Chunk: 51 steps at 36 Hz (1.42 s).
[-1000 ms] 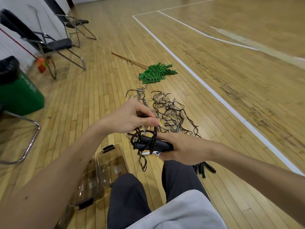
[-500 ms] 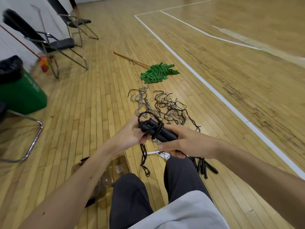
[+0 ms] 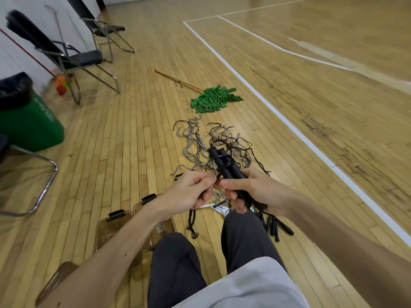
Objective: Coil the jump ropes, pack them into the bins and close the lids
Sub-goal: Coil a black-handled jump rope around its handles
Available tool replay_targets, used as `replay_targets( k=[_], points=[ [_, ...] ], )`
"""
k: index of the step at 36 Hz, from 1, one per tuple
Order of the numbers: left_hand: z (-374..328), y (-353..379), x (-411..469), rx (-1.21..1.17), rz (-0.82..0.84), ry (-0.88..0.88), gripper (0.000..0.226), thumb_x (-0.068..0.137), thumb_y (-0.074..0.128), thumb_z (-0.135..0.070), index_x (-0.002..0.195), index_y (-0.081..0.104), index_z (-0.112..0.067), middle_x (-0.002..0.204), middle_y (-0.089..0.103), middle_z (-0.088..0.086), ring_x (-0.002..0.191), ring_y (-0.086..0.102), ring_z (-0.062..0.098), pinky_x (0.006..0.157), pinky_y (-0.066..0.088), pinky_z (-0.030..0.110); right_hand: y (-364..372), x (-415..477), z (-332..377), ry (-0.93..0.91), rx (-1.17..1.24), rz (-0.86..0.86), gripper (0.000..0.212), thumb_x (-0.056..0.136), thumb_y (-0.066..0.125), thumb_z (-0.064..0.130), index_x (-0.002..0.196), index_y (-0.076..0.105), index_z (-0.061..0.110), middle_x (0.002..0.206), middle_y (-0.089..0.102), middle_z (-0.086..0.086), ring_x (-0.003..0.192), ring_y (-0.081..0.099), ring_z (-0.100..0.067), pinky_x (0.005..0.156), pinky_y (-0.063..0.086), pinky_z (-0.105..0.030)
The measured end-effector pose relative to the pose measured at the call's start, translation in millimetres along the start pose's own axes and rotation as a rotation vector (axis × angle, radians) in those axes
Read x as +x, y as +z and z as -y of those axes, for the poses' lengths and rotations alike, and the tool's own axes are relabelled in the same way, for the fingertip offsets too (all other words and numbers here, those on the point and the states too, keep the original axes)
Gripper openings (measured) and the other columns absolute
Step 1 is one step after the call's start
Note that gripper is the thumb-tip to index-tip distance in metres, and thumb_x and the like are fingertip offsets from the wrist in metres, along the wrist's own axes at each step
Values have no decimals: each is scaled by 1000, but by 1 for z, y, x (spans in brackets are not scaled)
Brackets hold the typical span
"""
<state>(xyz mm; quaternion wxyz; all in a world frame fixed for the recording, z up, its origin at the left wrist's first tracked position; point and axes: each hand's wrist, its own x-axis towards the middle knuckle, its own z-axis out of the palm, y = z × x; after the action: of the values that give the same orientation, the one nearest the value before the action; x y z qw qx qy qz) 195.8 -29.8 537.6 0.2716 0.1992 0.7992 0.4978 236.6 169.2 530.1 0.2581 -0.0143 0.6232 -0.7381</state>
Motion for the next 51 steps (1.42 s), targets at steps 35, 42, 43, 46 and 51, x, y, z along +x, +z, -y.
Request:
replay_targets(
  k=[35, 42, 43, 46, 51],
  points=[
    [-71, -23, -9, 1109, 244, 398, 32, 100, 50, -47, 107, 71, -24, 98, 60, -10, 86, 49, 5, 81, 45, 31, 28, -11, -28, 278, -204, 203, 21, 101, 60, 23, 94, 54, 4, 73, 62, -12, 50, 55, -20, 49, 50, -28],
    [-52, -23, 7, 784, 301, 294, 28, 94, 57, -49, 91, 72, -25, 87, 62, -10, 82, 56, 10, 78, 47, 34, 37, -20, -23, 275, -291, 251, 24, 101, 59, 21, 82, 50, 11, 76, 64, -16, 45, 50, -18, 49, 45, -28],
    [-46, -24, 9, 743, 309, 284, 25, 94, 59, -46, 89, 72, -25, 85, 63, -10, 81, 58, 9, 76, 47, 29, 38, -21, -23, 273, -309, 250, 25, 101, 60, 20, 80, 49, 11, 74, 64, -14, 44, 49, -18, 48, 44, -28],
    [-34, -20, 11, 599, 365, 205, 14, 96, 61, -37, 83, 68, -37, 81, 67, -19, 77, 61, -2, 68, 42, 13, 41, -25, -26, 268, -364, 267, 28, 97, 64, 15, 72, 52, 12, 63, 60, -7, 43, 46, -19, 49, 40, -29],
    [-12, -18, 12, 403, 479, 148, 30, 101, 56, -29, 81, 69, -11, 70, 58, -3, 62, 47, 18, 61, 37, 25, 44, -27, -25, 264, -432, 330, 27, 88, 72, 6, 65, 58, 13, 58, 54, -2, 47, 47, -20, 53, 40, -31]
  ],
)
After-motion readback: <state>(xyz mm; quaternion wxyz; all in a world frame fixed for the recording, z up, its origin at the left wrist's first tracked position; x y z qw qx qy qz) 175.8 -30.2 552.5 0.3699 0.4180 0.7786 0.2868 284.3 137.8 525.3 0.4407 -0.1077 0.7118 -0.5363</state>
